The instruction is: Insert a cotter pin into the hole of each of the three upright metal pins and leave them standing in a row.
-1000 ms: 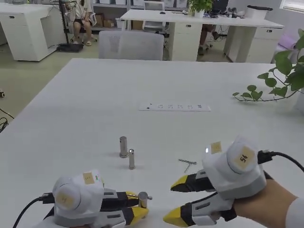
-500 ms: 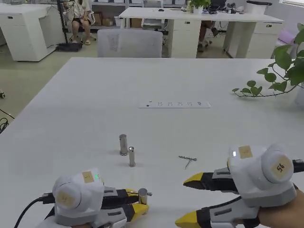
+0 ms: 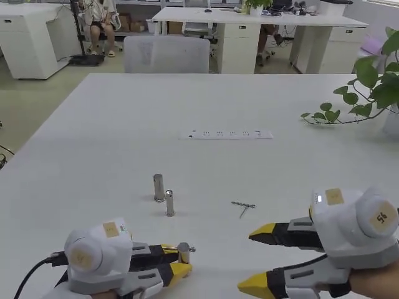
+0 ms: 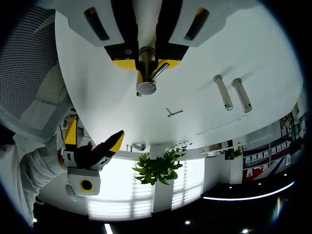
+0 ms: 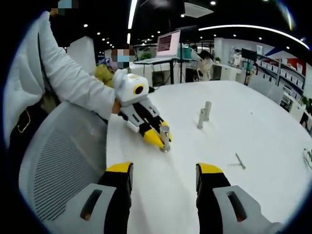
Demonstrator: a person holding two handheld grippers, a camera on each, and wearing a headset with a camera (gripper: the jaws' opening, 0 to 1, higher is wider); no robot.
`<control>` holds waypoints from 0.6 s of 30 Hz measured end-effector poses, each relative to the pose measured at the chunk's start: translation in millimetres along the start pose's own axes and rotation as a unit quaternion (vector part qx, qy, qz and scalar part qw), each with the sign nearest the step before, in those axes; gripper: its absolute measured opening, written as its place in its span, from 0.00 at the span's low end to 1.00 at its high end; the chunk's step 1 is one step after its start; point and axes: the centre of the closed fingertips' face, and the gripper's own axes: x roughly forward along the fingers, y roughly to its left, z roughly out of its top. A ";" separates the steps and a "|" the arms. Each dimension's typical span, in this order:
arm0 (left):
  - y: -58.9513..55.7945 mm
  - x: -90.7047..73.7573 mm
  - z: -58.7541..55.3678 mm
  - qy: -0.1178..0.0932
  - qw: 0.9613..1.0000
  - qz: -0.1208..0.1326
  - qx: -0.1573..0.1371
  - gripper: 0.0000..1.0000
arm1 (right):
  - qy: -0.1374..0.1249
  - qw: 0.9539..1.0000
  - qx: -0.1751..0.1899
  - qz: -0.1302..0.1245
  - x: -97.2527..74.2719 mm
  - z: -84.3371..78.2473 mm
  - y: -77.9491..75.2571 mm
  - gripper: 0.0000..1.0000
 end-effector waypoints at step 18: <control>44.6 -25.7 6.9 -0.006 0.999 0.037 0.011 0.09 | 0.001 1.000 0.008 -0.003 1.0 -1.6 -6.5 0.53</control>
